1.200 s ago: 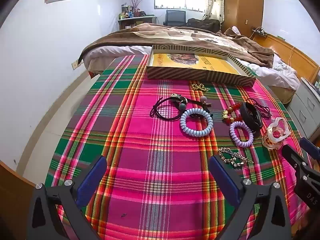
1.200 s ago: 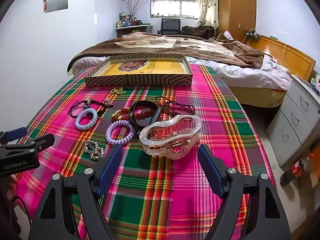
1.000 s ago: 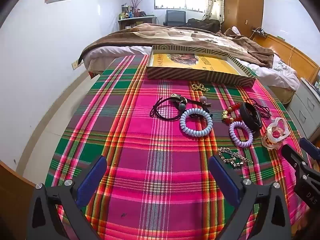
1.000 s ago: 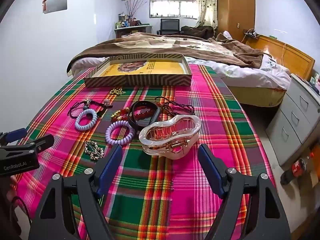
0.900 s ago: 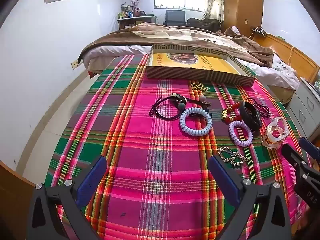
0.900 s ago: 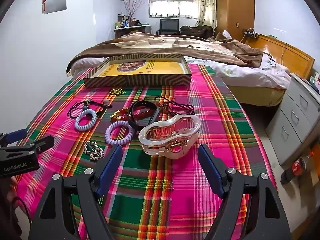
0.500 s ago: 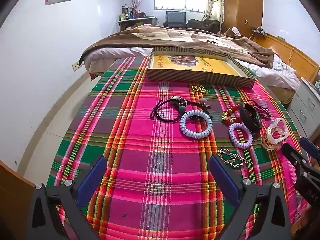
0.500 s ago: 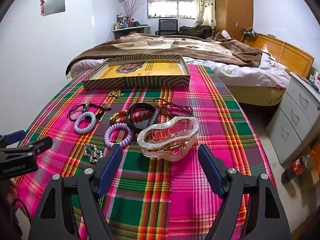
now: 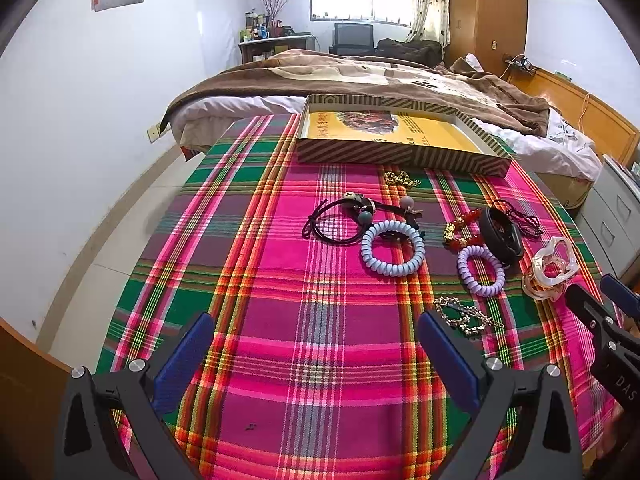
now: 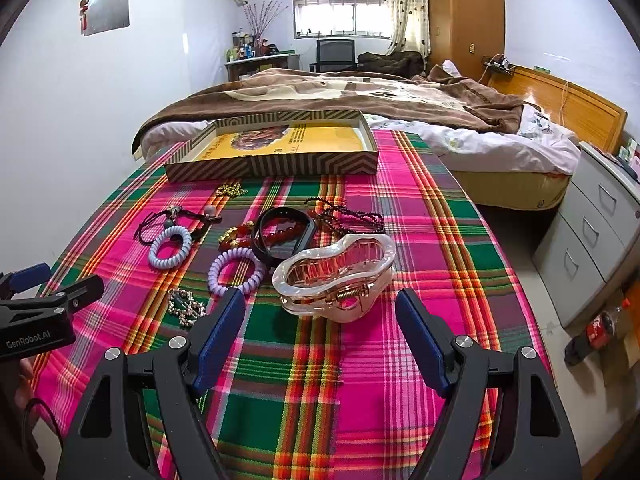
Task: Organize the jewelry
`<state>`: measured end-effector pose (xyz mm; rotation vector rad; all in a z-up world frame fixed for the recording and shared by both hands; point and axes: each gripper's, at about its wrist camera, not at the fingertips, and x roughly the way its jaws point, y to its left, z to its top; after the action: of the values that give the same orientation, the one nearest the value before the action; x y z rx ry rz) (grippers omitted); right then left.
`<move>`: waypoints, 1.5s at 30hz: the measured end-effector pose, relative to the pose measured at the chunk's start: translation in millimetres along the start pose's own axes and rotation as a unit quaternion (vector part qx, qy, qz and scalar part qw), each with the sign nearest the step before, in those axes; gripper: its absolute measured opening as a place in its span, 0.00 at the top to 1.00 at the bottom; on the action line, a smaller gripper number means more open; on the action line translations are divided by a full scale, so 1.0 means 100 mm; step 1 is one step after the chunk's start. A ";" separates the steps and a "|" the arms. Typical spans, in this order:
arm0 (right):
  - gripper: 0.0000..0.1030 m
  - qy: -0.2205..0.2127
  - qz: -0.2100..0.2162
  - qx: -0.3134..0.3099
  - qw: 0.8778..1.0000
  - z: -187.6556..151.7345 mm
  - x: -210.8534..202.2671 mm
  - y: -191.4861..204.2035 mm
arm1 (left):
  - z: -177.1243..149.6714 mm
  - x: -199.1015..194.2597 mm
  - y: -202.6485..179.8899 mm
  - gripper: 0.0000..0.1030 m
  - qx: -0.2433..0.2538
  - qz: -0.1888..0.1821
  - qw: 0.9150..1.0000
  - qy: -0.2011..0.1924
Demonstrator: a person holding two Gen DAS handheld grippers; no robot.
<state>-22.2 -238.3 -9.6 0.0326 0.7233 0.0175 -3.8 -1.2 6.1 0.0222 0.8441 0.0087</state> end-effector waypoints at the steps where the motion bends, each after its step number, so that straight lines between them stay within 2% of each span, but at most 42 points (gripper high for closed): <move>1: 0.25 0.000 0.000 0.001 1.000 0.00 0.00 0.00 | 0.00 0.01 0.00 0.00 0.000 -0.001 1.000 0.000; 45: 0.25 0.002 0.001 0.000 1.000 -0.01 -0.01 0.01 | -0.02 0.02 0.02 0.00 -0.005 -0.004 1.000 0.006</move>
<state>-23.0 -237.2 -9.7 0.0331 0.7268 0.0202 -3.8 0.9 2.9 0.0095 0.8563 0.0058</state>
